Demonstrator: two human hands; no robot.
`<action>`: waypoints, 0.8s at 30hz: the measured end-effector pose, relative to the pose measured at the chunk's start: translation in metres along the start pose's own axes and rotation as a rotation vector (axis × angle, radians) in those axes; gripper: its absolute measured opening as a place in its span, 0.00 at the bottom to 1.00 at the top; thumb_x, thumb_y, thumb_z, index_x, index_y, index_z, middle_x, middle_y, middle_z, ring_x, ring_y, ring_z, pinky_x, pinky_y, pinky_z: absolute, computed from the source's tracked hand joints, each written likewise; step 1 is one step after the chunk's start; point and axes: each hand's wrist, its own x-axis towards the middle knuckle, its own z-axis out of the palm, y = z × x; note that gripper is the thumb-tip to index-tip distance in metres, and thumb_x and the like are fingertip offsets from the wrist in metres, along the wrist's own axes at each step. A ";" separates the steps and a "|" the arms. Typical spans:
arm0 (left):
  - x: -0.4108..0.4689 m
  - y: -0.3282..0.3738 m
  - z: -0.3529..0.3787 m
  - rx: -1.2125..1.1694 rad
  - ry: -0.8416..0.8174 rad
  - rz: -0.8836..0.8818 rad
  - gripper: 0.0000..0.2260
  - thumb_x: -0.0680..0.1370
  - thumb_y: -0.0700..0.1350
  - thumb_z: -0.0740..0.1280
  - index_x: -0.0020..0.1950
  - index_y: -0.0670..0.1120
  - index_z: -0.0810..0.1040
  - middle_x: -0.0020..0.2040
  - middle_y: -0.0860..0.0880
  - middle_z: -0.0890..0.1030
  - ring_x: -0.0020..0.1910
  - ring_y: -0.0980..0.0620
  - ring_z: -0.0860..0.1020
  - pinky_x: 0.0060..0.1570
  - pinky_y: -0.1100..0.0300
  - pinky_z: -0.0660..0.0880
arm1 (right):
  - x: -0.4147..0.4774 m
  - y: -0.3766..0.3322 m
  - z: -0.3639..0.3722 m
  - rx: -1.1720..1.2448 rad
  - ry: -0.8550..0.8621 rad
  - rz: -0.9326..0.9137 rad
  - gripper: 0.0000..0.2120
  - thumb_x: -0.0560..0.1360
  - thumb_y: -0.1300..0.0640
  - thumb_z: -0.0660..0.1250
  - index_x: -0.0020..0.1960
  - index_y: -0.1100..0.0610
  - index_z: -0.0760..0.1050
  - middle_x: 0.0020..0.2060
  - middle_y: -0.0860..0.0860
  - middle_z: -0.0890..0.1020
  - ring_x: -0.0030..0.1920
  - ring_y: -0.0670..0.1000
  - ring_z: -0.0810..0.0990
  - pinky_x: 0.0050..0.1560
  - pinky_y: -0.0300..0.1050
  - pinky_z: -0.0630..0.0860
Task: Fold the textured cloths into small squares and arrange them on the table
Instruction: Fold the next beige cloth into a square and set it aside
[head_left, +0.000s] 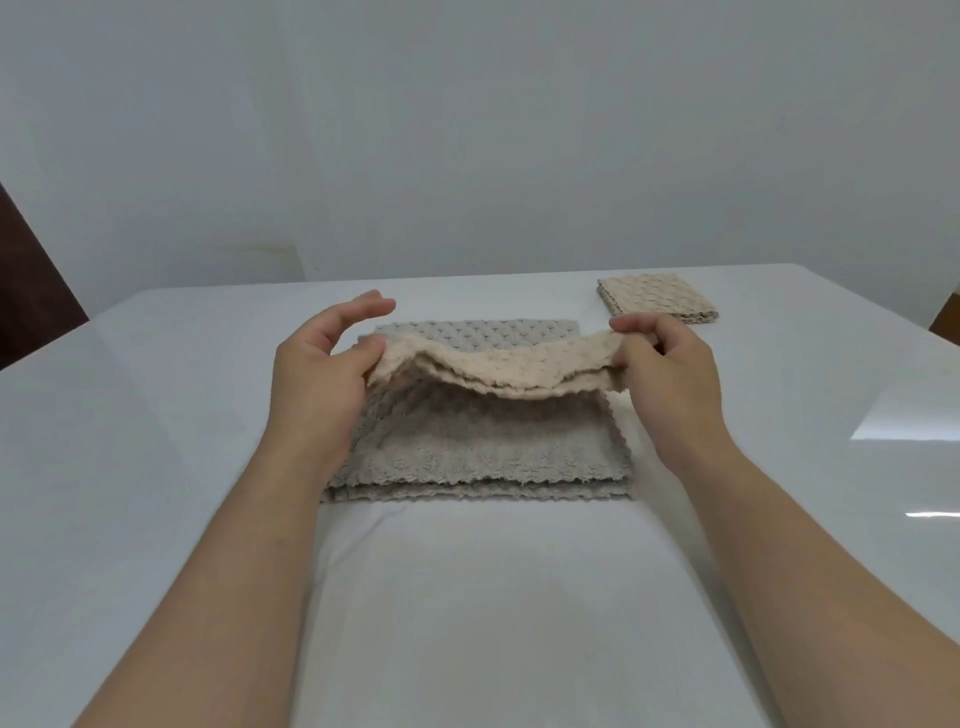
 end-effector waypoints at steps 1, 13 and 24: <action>-0.001 0.004 0.002 -0.037 -0.004 -0.010 0.18 0.77 0.30 0.65 0.50 0.51 0.88 0.58 0.53 0.85 0.62 0.46 0.82 0.63 0.49 0.78 | 0.000 0.000 -0.001 0.005 -0.009 -0.010 0.17 0.73 0.65 0.62 0.54 0.48 0.81 0.30 0.41 0.77 0.32 0.44 0.74 0.40 0.44 0.75; -0.004 -0.007 0.006 0.581 -0.021 0.344 0.11 0.79 0.42 0.71 0.58 0.55 0.85 0.56 0.58 0.82 0.56 0.62 0.77 0.57 0.77 0.67 | 0.007 0.019 0.003 -0.351 -0.014 -0.277 0.16 0.74 0.60 0.71 0.60 0.50 0.80 0.54 0.47 0.80 0.53 0.44 0.75 0.55 0.32 0.69; 0.001 -0.015 0.000 0.734 0.158 0.374 0.10 0.79 0.50 0.71 0.58 0.50 0.87 0.51 0.52 0.87 0.53 0.47 0.77 0.53 0.56 0.71 | 0.011 0.030 0.005 -0.457 0.109 -0.489 0.07 0.73 0.62 0.74 0.51 0.56 0.84 0.58 0.52 0.75 0.61 0.56 0.71 0.63 0.48 0.69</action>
